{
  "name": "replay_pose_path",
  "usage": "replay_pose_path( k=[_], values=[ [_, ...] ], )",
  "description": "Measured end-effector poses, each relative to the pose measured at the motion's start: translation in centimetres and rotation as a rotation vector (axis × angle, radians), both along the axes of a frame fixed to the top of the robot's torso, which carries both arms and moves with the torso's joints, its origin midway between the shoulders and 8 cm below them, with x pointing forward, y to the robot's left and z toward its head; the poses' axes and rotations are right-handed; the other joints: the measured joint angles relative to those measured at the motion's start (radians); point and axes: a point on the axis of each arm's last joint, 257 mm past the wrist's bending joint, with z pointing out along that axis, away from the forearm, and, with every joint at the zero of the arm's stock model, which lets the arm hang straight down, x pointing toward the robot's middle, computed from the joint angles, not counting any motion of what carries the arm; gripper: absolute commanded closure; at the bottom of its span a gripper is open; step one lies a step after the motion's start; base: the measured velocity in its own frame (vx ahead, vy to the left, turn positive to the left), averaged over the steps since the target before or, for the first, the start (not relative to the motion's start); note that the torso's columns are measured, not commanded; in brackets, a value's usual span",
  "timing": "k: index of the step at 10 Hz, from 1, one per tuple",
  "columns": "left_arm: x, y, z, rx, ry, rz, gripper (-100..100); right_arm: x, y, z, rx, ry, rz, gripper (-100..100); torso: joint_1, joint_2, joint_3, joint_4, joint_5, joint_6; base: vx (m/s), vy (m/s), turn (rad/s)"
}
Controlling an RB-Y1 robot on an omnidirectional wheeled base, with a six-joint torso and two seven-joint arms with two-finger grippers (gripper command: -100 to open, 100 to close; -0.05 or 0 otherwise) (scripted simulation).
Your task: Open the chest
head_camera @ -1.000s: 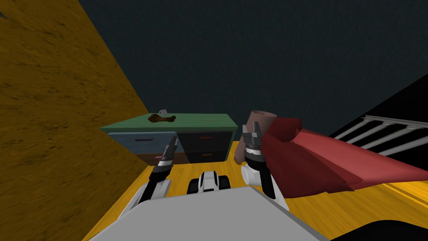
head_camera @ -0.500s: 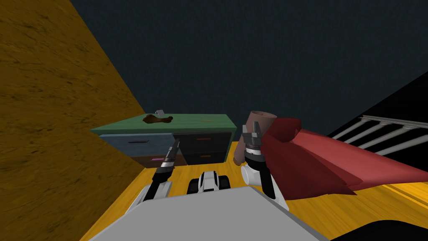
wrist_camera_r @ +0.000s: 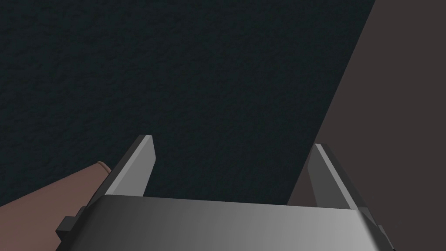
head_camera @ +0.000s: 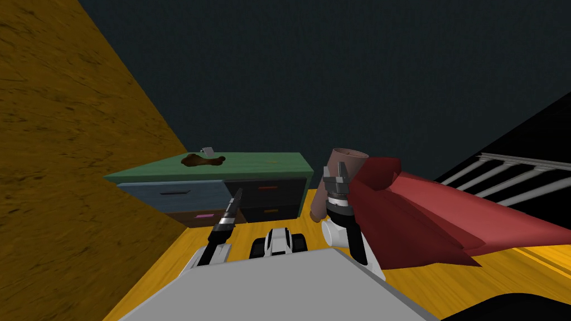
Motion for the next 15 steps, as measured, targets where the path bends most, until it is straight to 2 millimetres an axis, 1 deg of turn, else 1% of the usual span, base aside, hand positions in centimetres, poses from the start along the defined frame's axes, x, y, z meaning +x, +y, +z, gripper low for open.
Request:
replay_pose_path(
  k=[2,4,6,7,8,12,13,15],
  values=[
    [0.2,0.1,-2.3,0.002,0.040,0.001,-100,0.0,0.0,0.0,0.000,0.000,0.000,0,-0.001,-0.001,0.000,0.000,0.000,0.000,0.051,-0.049,-0.025],
    [0.2,-0.2,-4.6,0.003,0.090,0.003,-100,0.0,0.0,0.0,0.000,0.000,0.000,0,-0.002,-0.002,-0.001,0.000,-0.001,0.000,0.069,-0.065,-0.026],
    [0.5,-0.4,-6.7,0.000,0.132,0.004,-100,0.0,0.0,0.0,0.000,0.000,0.000,0,-0.002,-0.001,-0.001,0.000,0.000,0.000,0.059,-0.065,-0.021],
    [0.5,-0.5,-7.9,-0.004,0.156,0.006,-100,0.0,0.0,0.0,0.000,0.000,0.000,0,0.000,0.000,0.000,0.000,0.000,0.000,0.049,-0.037,-0.018],
    [0.1,-0.7,-9.2,-0.009,0.177,0.007,-100,0.0,0.0,0.0,0.000,0.000,0.000,0,0.001,0.000,0.000,0.000,0.000,0.000,0.040,-0.040,-0.014],
    [0.3,-2.2,-11.6,-0.050,0.229,0.013,-100,0.0,0.0,0.0,0.000,0.000,0.000,0,0.000,-0.001,0.000,0.000,0.000,0.000,0.027,-0.025,-0.008],
    [0.3,-2.3,-11.7,-0.051,0.230,0.013,-100,0.0,0.0,0.0,0.000,0.000,0.000,0,0.000,0.000,0.000,0.000,0.000,0.000,0.048,-0.012,-0.015],
    [1.1,-2.1,-11.1,-0.050,0.228,0.016,-100,0.0,0.0,0.0,0.000,0.000,0.000,0,-0.001,-0.004,-0.002,-0.001,0.000,0.000,0.060,-0.002,-0.014]
  ],
)
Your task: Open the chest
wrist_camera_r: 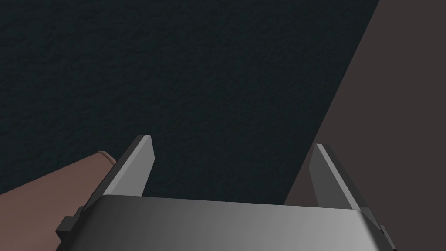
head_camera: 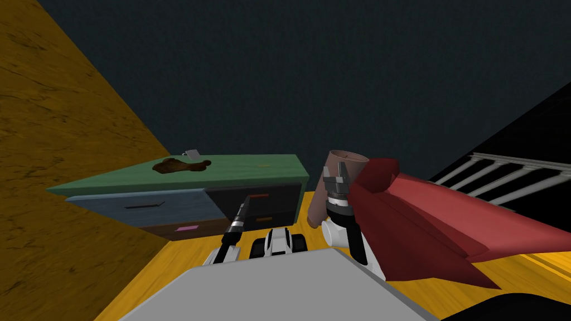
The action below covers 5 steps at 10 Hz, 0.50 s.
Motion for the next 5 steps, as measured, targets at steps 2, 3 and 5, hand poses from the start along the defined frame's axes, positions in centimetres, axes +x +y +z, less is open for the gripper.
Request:
replay_pose_path(
  k=[2,3,5],
  values=[
    [-0.3,-0.2,-0.1,-0.002,-0.002,-0.002,100,0.0,0.0,0.0,0.000,0.000,0.000,0,0.001,0.007,0.004,0.000,0.001,-0.001,-0.026,0.006,0.008],
    [0.0,-0.5,0.8,-0.004,-0.026,-0.009,100,0.0,0.0,0.0,0.000,0.000,0.000,0,0.004,0.001,0.002,-0.005,0.003,-0.002,-0.087,-0.025,-0.026],
    [1.3,-0.1,0.9,-0.006,-0.038,-0.018,100,0.0,0.0,0.0,0.000,0.000,0.000,0,0.002,0.000,0.001,-0.004,0.002,0.000,-0.120,-0.034,-0.002]
  ],
)
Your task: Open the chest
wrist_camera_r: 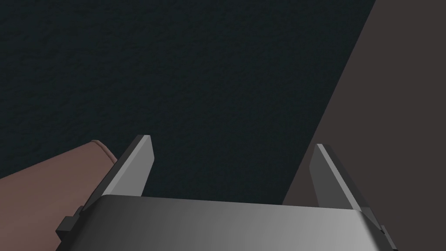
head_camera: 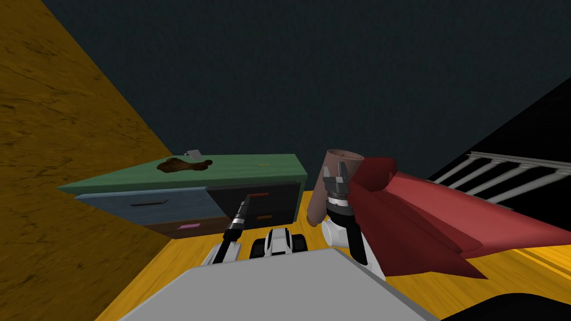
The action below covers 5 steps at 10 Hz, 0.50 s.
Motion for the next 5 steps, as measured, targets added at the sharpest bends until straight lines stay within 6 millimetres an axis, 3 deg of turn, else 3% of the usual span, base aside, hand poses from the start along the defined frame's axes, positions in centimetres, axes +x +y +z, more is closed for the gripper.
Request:
replay_pose_path(
  k=[5],
  values=[
    [2.9,1.1,-0.2,0.003,-0.007,-0.011,100,0.0,0.0,0.0,0.000,0.000,0.000,0,-0.003,-0.003,-0.002,-0.001,0.000,0.002,-0.082,-0.021,-0.002]
  ],
)
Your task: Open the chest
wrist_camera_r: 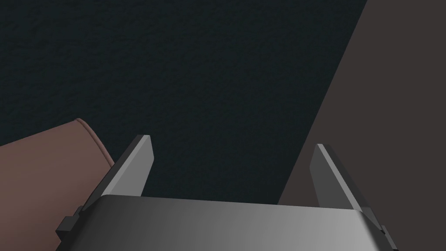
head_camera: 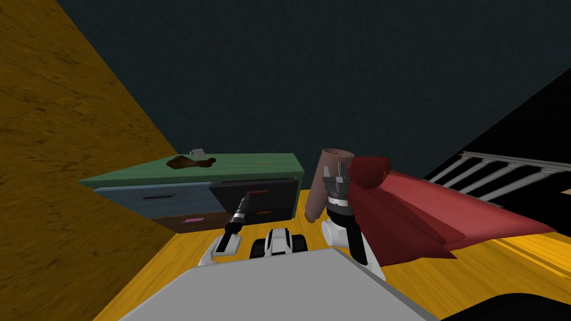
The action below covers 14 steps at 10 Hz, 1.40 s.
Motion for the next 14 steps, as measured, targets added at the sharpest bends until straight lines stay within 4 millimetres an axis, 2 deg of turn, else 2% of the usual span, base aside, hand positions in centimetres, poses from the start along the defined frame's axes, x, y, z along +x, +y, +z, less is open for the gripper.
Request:
replay_pose_path(
  k=[4,6,10,14],
  values=[
    [1.6,0.9,-0.5,0.000,0.009,0.000,100,0.0,0.0,0.0,0.000,0.000,0.000,0,0.001,-0.004,-0.002,-0.004,0.002,0.001,-0.076,-0.023,-0.009],
    [3.1,1.6,-0.3,0.003,0.003,-0.002,100,0.0,0.0,0.0,0.000,0.000,0.000,0,0.001,-0.002,-0.001,-0.002,0.001,0.000,-0.067,-0.022,-0.002],
    [4.5,2.6,-0.8,0.004,0.020,0.006,100,0.0,0.0,0.0,0.000,0.000,0.000,0,0.002,-0.006,-0.003,-0.005,0.003,0.002,-0.084,-0.031,-0.009],
    [6.8,4.0,-0.2,0.005,0.016,0.012,100,0.0,0.0,0.0,0.000,0.000,0.000,0,0.002,-0.001,-0.001,0.001,0.000,-0.001,-0.081,-0.023,-0.011]
  ],
)
